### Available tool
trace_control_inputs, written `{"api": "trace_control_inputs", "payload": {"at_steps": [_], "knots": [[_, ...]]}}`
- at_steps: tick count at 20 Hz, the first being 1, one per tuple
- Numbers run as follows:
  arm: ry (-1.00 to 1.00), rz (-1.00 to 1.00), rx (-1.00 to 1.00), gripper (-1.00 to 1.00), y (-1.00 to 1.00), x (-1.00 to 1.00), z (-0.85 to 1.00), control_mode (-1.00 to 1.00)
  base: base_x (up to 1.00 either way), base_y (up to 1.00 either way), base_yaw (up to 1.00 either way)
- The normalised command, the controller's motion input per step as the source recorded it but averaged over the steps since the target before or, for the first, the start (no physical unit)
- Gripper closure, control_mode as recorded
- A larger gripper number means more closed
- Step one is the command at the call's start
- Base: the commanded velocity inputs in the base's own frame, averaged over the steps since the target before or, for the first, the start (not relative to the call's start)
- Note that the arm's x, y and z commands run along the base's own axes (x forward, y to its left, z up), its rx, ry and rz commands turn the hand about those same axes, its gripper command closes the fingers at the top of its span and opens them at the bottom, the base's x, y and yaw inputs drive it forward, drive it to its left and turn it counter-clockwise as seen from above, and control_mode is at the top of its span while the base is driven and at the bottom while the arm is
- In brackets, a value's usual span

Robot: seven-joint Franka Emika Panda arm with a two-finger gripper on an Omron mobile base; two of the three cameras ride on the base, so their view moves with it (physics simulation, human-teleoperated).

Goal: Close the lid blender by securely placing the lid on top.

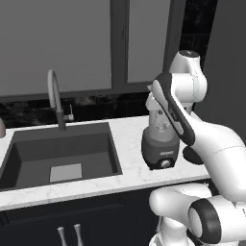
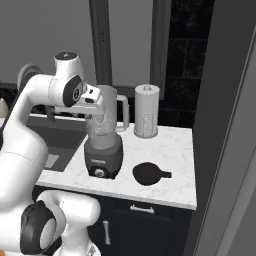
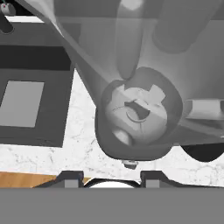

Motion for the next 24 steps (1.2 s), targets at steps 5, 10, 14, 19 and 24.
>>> {"api": "trace_control_inputs", "payload": {"at_steps": [5, 10, 14, 19, 24], "knots": [[-0.05, -0.10, 0.06, -1.00, -0.45, -0.69, -0.03, -1.00, 0.00, 0.00, 0.00], [-0.08, -0.11, 0.06, -1.00, -1.00, -1.00, -0.16, -1.00, 0.00, 0.00, 0.00], [-0.02, 0.02, -0.03, -1.00, -1.00, -0.66, -0.31, -1.00, 0.00, 0.00, 0.00], [0.11, 0.09, -0.21, -1.00, -0.87, -0.04, -0.20, -1.00, 0.00, 0.00, 0.00], [0.23, 0.29, -0.21, -1.00, -0.55, 0.06, -0.28, -1.00, 0.00, 0.00, 0.00]]}}
